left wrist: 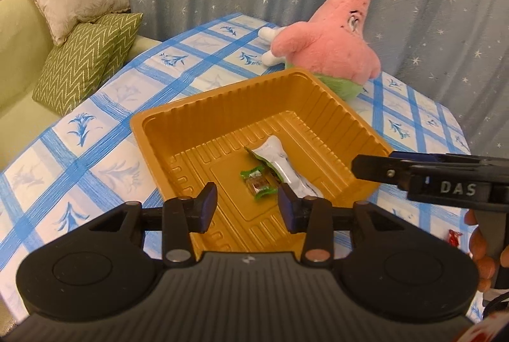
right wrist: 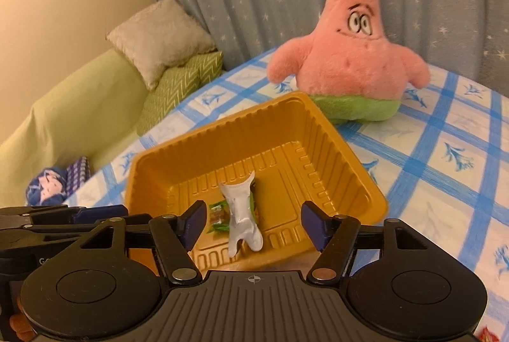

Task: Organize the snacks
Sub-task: 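Open the left tool and right tool to drop both snacks into the orange tray, then move both tools back to the snacks and close the right tool on the large red packet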

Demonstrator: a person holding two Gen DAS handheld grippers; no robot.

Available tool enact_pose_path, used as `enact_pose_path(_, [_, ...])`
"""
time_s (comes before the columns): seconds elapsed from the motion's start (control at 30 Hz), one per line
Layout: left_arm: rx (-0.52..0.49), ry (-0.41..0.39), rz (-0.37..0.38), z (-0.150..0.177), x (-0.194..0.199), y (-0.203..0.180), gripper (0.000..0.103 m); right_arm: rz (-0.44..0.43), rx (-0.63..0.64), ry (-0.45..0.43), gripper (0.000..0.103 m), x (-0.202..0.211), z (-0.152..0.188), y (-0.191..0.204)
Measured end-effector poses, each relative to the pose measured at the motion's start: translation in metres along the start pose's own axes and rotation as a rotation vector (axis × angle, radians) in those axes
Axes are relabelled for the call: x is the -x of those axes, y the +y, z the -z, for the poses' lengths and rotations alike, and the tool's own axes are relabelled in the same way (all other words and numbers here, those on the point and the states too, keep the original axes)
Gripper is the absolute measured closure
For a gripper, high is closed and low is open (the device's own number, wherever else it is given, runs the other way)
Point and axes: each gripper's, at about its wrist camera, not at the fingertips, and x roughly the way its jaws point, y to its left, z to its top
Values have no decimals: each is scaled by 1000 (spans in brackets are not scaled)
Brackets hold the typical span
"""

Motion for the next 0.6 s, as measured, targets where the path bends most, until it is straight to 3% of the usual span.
enact_pose_path(0.27, [-59, -1, 58, 23, 38, -27, 56, 17, -33, -58, 33, 65, 24, -6])
enact_pose_path(0.6, [-102, -4, 99, 63, 80, -63, 53, 118, -79, -79, 32, 145, 70, -30])
